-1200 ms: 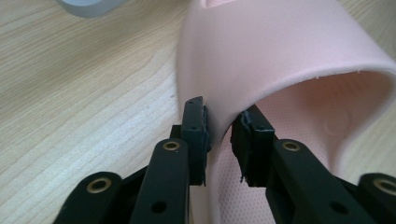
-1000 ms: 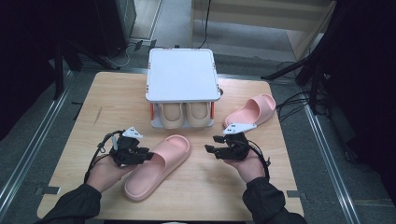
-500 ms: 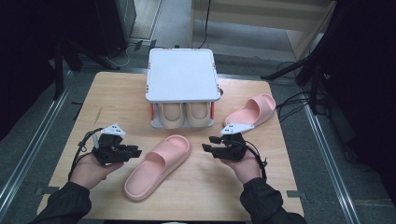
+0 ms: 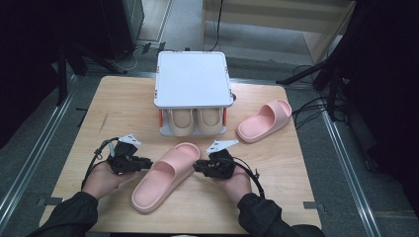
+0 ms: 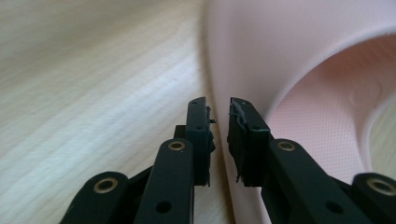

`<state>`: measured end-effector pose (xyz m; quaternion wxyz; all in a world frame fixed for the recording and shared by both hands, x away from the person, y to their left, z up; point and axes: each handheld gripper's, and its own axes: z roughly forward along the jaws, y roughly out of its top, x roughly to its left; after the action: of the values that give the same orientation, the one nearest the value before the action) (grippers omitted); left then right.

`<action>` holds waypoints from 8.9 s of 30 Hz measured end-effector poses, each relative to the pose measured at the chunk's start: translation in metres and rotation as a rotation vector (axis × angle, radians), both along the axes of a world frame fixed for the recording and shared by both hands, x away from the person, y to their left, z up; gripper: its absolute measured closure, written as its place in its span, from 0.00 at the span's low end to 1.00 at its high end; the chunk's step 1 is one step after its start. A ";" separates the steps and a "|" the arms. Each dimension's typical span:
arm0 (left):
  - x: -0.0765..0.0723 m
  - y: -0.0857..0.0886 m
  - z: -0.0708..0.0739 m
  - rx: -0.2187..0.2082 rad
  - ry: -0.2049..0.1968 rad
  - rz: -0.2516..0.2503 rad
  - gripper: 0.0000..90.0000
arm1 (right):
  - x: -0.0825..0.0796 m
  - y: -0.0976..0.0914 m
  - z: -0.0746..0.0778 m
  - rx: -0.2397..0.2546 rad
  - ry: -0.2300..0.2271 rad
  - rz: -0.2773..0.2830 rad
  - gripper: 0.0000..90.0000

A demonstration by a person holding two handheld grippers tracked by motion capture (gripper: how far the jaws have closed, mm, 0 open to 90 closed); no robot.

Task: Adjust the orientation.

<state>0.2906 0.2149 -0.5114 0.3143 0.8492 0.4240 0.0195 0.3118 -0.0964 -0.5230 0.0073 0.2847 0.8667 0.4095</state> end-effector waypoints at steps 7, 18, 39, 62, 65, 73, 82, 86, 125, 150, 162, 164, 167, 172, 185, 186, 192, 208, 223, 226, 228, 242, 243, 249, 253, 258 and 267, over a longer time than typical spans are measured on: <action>-0.006 -0.005 0.000 -0.006 0.020 -0.030 0.88 | 0.006 0.004 -0.002 -0.012 -0.015 -0.033 0.82; -0.013 -0.008 -0.001 -0.025 0.041 -0.087 0.88 | 0.015 0.010 -0.003 -0.036 -0.029 -0.040 0.82; -0.011 0.006 0.012 -0.074 -0.013 -0.030 0.74 | 0.019 0.007 0.009 -0.004 -0.055 -0.060 0.78; 0.007 0.017 0.020 -0.085 -0.029 0.001 0.55 | 0.020 -0.070 0.049 0.040 -0.099 -0.178 0.63; 0.009 0.017 0.021 -0.081 -0.029 0.000 0.54 | 0.023 -0.085 0.051 0.041 -0.100 -0.213 0.60; 0.009 0.016 0.024 -0.094 -0.036 -0.006 0.55 | 0.037 -0.131 0.051 0.063 -0.072 -0.327 0.51; 0.008 0.015 0.023 -0.082 -0.034 -0.012 0.55 | 0.057 -0.177 0.045 0.046 -0.066 -0.469 0.45; 0.007 0.014 0.023 -0.097 -0.030 -0.020 0.55 | 0.068 -0.192 0.039 0.025 -0.062 -0.521 0.38; -0.013 0.014 0.023 -0.084 -0.064 -0.047 0.56 | 0.135 -0.217 0.013 -0.098 -0.028 -0.916 0.75; 0.000 0.014 0.021 -0.066 -0.057 -0.011 0.57 | 0.100 -0.203 0.042 -0.114 -0.057 -0.819 0.95; 0.016 0.020 0.027 -0.099 -0.065 -0.012 0.57 | 0.056 -0.188 0.052 -0.122 -0.073 -0.733 0.95; 0.018 0.020 0.027 -0.099 -0.065 -0.017 0.58 | 0.048 -0.184 0.053 -0.118 -0.073 -0.716 0.94; 0.020 0.018 0.028 -0.107 -0.082 -0.033 0.60 | 0.037 -0.177 0.054 -0.108 -0.068 -0.694 0.94; 0.022 0.016 0.028 -0.113 -0.088 -0.048 0.62 | 0.021 -0.168 0.057 -0.114 -0.074 -0.664 0.94; 0.023 0.013 0.026 -0.099 -0.072 -0.058 0.61 | -0.013 -0.129 0.057 -0.095 -0.064 -0.526 0.93; 0.023 0.013 0.026 -0.101 -0.072 -0.057 0.61 | -0.014 -0.125 0.056 -0.100 -0.060 -0.514 0.93; 0.023 0.012 0.026 -0.099 -0.069 -0.063 0.61 | -0.015 -0.104 0.048 -0.142 -0.062 -0.457 0.93; 0.022 0.009 0.025 -0.083 -0.069 -0.083 0.61 | -0.015 -0.080 0.033 -0.207 -0.047 -0.394 0.91; 0.022 0.007 0.024 -0.075 -0.065 -0.091 0.60 | -0.020 -0.074 0.026 -0.187 0.012 -0.352 0.83; 0.021 0.008 0.025 -0.071 -0.071 -0.086 0.60 | -0.021 -0.077 0.028 -0.160 0.017 -0.332 0.77; 0.020 0.009 0.026 -0.075 -0.089 -0.081 0.61 | -0.023 -0.081 0.035 -0.137 -0.017 -0.333 0.77; 0.013 0.007 0.017 -0.054 -0.059 -0.094 0.64 | 0.000 -0.097 0.029 -0.172 -0.035 -0.359 0.85; 0.013 0.006 0.016 -0.050 -0.052 -0.096 0.64 | 0.002 -0.095 0.026 -0.197 -0.034 -0.352 0.85; 0.009 0.002 0.011 -0.022 -0.025 -0.128 0.63 | 0.011 -0.090 0.017 -0.243 0.002 -0.326 0.85; 0.008 -0.002 0.009 -0.015 -0.016 -0.139 0.63 | 0.006 -0.082 0.017 -0.251 -0.003 -0.298 0.86; 0.008 -0.005 0.006 -0.005 -0.003 -0.152 0.63 | -0.001 -0.079 0.017 -0.252 0.000 -0.278 0.85; 0.007 -0.005 0.006 -0.010 0.000 -0.151 0.63 | -0.010 -0.075 0.020 -0.239 0.018 -0.278 0.85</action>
<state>0.2979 0.2102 -0.5056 0.3191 0.8771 0.3589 -0.0066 0.3016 -0.1713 -0.5033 0.0899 0.4025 0.8615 0.2963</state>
